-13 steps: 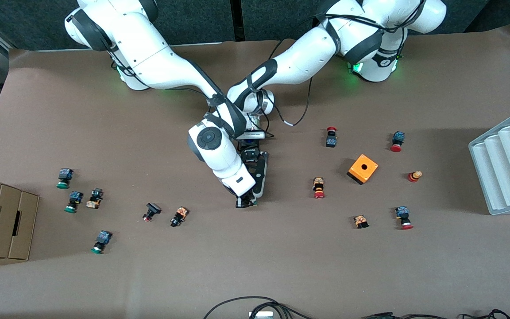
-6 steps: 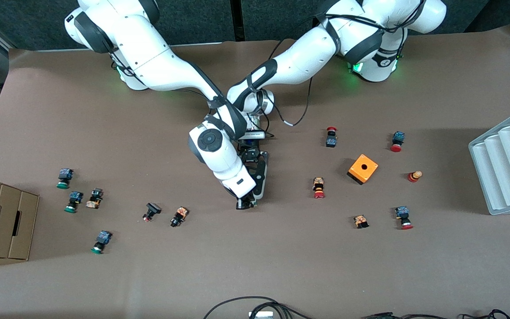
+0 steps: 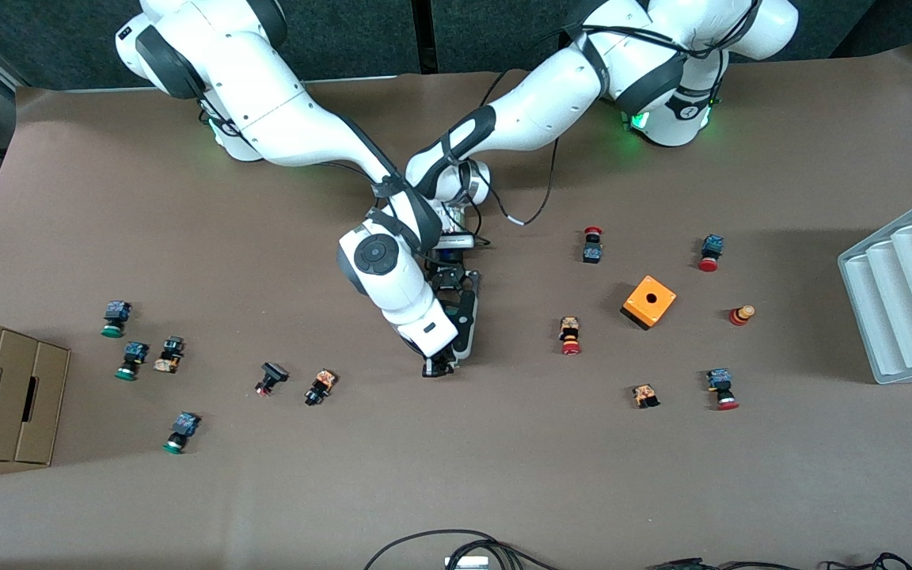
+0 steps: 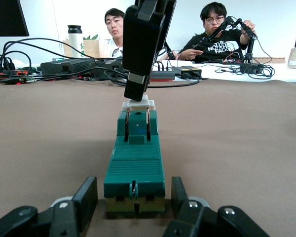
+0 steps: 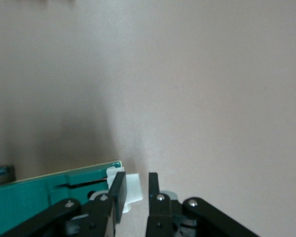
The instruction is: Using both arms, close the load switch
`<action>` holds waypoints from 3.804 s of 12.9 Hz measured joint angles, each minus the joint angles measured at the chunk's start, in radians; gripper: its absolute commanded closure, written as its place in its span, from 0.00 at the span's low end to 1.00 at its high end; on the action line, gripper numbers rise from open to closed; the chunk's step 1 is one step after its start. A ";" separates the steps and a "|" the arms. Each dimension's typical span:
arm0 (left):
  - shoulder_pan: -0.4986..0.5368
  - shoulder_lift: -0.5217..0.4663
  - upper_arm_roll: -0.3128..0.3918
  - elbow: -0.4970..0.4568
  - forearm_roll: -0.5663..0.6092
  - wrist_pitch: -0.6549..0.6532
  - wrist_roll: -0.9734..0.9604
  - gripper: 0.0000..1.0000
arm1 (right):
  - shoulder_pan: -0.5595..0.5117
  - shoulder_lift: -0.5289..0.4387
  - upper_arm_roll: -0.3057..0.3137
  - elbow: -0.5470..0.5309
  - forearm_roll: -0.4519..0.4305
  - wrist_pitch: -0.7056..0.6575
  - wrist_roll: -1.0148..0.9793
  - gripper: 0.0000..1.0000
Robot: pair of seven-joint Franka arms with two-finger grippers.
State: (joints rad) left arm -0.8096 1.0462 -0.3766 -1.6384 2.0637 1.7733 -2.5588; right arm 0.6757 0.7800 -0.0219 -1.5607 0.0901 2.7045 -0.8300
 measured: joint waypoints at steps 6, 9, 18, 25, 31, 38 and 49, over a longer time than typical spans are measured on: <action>0.000 0.000 0.000 0.000 0.000 0.000 0.000 0.32 | -0.001 0.010 0.000 0.008 0.000 0.001 0.000 0.75; 0.000 0.000 0.000 0.000 0.000 0.000 0.000 0.32 | -0.001 0.017 -0.001 0.015 0.000 0.001 0.000 0.75; 0.000 0.000 0.000 0.000 0.000 0.000 0.000 0.32 | -0.006 0.013 -0.002 0.033 0.000 -0.001 0.003 0.00; 0.000 0.000 0.001 0.001 0.000 0.000 0.000 0.32 | -0.010 -0.115 -0.002 0.040 0.001 -0.124 0.098 0.00; 0.000 0.000 0.003 0.002 0.000 0.000 0.000 0.30 | -0.063 -0.268 -0.004 0.042 0.001 -0.248 0.227 0.00; 0.000 0.000 0.003 0.021 -0.017 0.000 0.047 0.00 | -0.147 -0.379 -0.006 0.038 0.001 -0.406 0.401 0.00; -0.001 -0.091 -0.068 0.131 -0.428 0.009 0.517 0.00 | -0.244 -0.554 -0.005 0.037 0.001 -0.868 0.798 0.00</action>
State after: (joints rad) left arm -0.8104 0.9557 -0.4447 -1.5071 1.6353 1.7828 -2.0422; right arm 0.4321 0.2259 -0.0273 -1.5241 0.0914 1.8363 -0.0316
